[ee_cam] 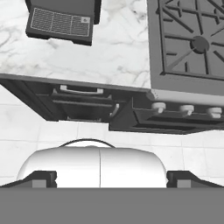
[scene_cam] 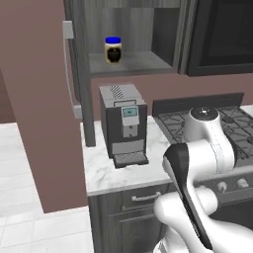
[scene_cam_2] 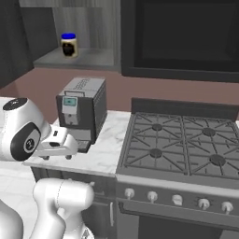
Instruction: Move the shaker and mayonnaise from the cabinet to the dining counter.
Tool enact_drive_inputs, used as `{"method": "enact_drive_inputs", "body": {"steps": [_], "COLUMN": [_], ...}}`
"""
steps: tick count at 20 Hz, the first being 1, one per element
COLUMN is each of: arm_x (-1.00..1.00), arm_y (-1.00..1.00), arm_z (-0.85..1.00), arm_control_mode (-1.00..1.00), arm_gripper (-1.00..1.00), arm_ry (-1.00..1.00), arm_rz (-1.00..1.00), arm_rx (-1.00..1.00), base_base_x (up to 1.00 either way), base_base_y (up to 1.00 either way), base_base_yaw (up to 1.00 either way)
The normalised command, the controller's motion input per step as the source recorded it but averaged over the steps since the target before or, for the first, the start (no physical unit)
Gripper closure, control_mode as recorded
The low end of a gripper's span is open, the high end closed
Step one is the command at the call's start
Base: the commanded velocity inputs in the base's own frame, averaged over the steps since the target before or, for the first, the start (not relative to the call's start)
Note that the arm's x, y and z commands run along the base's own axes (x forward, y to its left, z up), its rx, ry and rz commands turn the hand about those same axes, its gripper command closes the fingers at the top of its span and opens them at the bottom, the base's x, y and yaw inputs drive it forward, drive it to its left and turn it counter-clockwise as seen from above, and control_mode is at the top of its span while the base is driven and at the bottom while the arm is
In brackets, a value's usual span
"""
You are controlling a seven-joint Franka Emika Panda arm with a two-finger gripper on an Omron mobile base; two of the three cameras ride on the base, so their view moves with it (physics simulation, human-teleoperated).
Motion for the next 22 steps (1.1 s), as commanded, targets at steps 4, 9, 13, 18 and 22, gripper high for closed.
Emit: {"method": "enact_drive_inputs", "body": {"steps": [4, 9, 13, 18, 22], "arm_x": [0.0, 0.0, 0.0, 0.0, 0.0], "arm_y": [0.0, 0.0, 0.0, 0.0, 0.0], "arm_z": [0.0, 0.0, 0.0, 0.0, 0.0], "arm_control_mode": [1.0, 1.0, 1.0, 1.0, 1.0], "arm_gripper": [-1.0, -1.0, -1.0, -1.0, -1.0], "arm_ry": [0.0, 0.0, 0.0, 0.0, 0.0], "arm_rz": [0.0, 0.0, 0.0, 0.0, 0.0], "arm_rx": [0.0, 0.0, 0.0, 0.0, 0.0], "base_base_x": [0.47, 0.4, 0.35, 0.42, 0.3], "base_base_y": [0.0, 0.05, 0.1, 0.01, 0.0], "base_base_yaw": [0.04, 0.03, 0.03, 0.03, 0.05]}}
